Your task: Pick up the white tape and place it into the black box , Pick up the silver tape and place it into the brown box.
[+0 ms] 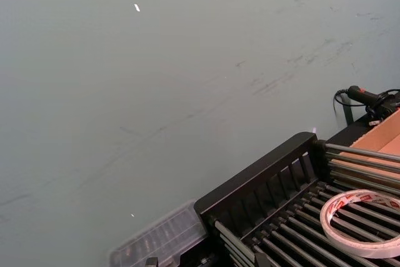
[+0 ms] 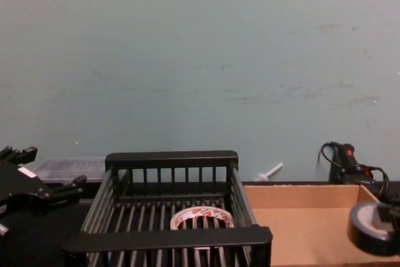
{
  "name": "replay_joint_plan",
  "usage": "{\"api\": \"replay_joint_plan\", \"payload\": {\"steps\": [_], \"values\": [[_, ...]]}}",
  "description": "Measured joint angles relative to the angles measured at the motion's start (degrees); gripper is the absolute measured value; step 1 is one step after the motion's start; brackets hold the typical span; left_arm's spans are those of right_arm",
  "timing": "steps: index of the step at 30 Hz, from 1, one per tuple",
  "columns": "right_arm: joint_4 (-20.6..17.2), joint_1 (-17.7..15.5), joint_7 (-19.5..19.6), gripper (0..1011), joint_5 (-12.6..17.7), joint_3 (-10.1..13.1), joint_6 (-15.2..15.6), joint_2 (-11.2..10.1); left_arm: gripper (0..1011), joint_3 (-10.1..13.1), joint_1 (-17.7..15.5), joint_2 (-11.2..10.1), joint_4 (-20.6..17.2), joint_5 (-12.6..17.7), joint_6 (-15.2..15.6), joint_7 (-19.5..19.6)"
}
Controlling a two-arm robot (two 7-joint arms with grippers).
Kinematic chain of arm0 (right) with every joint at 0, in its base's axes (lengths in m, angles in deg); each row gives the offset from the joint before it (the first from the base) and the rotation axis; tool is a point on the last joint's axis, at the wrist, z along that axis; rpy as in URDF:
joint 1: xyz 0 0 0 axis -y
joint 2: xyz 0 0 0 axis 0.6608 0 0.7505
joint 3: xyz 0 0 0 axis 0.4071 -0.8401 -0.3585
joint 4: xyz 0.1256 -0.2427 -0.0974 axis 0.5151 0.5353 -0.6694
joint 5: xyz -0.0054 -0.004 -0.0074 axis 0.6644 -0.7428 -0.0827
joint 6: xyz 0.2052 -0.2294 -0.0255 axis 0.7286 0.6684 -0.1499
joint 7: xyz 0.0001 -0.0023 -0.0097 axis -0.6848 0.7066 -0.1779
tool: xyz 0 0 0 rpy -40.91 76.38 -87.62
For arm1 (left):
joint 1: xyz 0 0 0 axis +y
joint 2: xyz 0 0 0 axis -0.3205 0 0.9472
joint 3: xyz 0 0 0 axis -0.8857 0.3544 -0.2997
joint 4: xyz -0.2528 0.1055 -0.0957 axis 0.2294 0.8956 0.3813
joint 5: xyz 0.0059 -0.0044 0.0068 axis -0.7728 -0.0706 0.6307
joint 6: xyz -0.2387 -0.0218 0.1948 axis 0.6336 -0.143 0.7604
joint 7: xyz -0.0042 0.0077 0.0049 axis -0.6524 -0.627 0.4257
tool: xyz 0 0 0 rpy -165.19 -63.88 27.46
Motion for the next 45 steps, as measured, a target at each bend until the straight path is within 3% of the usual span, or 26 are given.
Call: {"api": "replay_joint_plan", "payload": {"steps": [12, 17, 27, 33, 45], "values": [[7.76, 9.46, -0.56, 158, -2.02, -1.75, -0.47, 3.06, 1001, 0.01, 0.00, 0.00, 0.00, 0.00, 0.00, 0.00], [12.64, 13.67, -0.93, 158, -3.36, -3.41, -0.70, 4.66, 1001, 0.00, 0.00, 0.00, 0.00, 0.00, 0.00, 0.00], [26.06, 22.53, -1.12, 158, -5.40, -5.41, -2.15, 9.30, 1001, 0.00, 0.00, 0.00, 0.00, 0.00, 0.00, 0.00], [30.98, 24.85, -1.87, 158, -5.57, -5.96, -2.74, 11.01, 1001, 0.00, 0.00, 0.00, 0.00, 0.00, 0.00, 0.00], [32.68, 25.43, -2.25, 158, -5.81, -6.31, -3.13, 11.58, 1001, 0.00, 0.00, 0.00, 0.00, 0.00, 0.00, 0.00]]}}
